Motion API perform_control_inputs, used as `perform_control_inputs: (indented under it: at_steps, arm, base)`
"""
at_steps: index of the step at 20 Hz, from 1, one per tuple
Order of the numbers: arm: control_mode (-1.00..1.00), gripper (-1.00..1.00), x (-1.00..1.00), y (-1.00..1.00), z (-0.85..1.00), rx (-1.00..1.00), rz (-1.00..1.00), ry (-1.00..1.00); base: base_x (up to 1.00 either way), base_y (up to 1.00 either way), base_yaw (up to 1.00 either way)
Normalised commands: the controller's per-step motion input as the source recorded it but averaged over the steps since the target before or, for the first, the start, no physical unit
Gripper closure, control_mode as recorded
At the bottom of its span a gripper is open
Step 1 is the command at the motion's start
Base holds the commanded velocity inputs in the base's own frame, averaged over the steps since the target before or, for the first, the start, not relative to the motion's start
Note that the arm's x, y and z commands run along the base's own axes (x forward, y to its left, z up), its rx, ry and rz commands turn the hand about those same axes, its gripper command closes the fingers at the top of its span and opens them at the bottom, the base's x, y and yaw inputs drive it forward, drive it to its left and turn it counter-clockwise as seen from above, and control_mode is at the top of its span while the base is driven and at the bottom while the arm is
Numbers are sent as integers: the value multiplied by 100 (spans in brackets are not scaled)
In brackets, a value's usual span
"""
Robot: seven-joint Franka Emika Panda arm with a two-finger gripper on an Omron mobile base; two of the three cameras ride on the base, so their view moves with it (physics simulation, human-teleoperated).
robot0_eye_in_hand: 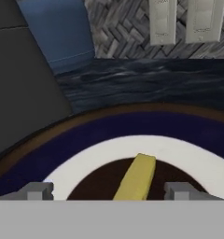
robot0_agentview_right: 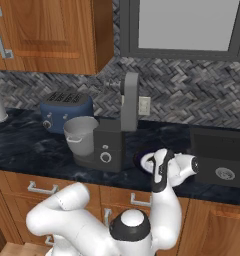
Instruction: Add butter and sugar cubes to the stand mixer bowl and then turn on the stand mixer to begin making frosting.
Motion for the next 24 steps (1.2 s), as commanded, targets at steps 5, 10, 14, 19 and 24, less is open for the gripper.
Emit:
perform_control_inputs:
  at_steps: [5, 10, 14, 19, 24]
  arm:
    - [-100, -100, 0, 0, -78, -16, 0, 3]
    - [-100, 100, 0, 0, -92, -15, 0, 14]
    - [-100, 100, 0, -9, -77, -8, 0, 12]
    - [-100, 100, 0, -15, -47, -1, 0, 3]
    - [-100, 100, -15, -10, -12, 0, 0, 0]
  base:
    - [0, 0, 0]
    - [0, 0, 0]
    - [0, 0, 0]
    - [0, 0, 0]
    - [0, 0, 0]
